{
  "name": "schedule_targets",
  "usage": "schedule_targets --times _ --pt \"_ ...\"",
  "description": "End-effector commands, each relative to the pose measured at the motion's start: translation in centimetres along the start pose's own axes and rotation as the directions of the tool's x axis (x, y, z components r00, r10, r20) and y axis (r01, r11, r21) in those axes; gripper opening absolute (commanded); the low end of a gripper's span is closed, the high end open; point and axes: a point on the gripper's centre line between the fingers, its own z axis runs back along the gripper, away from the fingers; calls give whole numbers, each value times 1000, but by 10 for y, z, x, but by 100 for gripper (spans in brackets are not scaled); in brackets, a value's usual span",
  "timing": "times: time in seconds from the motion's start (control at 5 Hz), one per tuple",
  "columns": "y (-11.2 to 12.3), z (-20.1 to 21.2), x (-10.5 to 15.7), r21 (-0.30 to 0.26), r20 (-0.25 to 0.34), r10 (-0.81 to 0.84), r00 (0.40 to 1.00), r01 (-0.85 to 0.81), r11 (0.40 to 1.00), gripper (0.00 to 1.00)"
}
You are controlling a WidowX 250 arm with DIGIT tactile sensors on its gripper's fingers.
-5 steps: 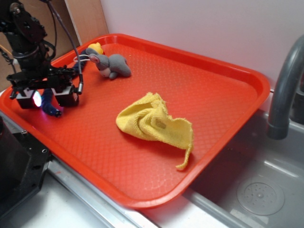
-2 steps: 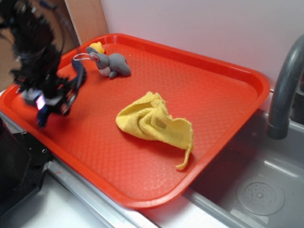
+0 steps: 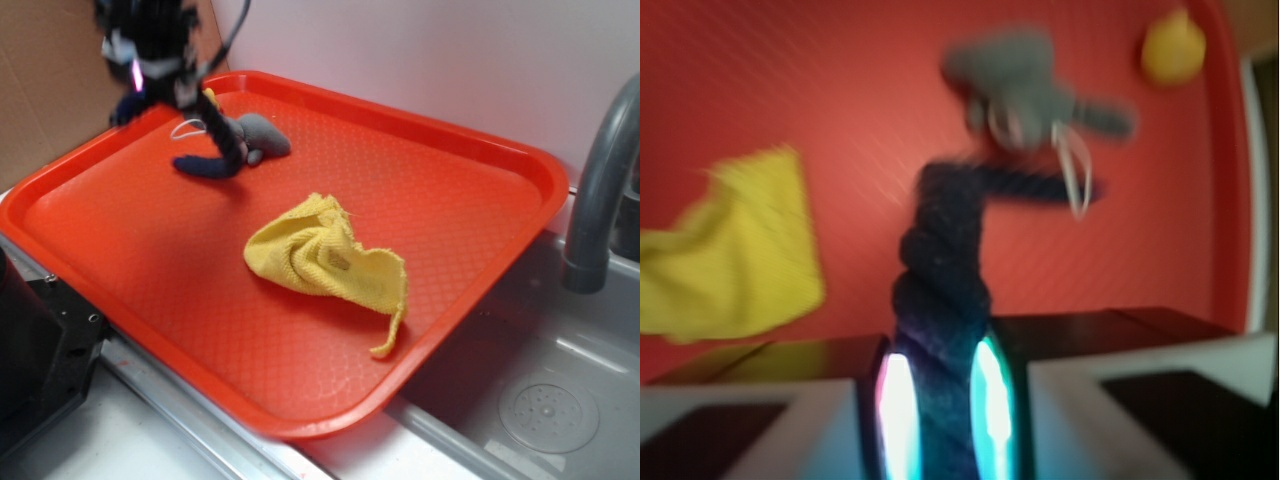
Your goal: Grab the blue rope.
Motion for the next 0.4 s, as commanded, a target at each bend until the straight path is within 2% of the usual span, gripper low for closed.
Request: schedule_targets --times 0.0,0.2 --pt "28 59 -41 80 156 147 977 -161 984 0" --pt "34 56 -38 76 164 107 981 -120 990 0"
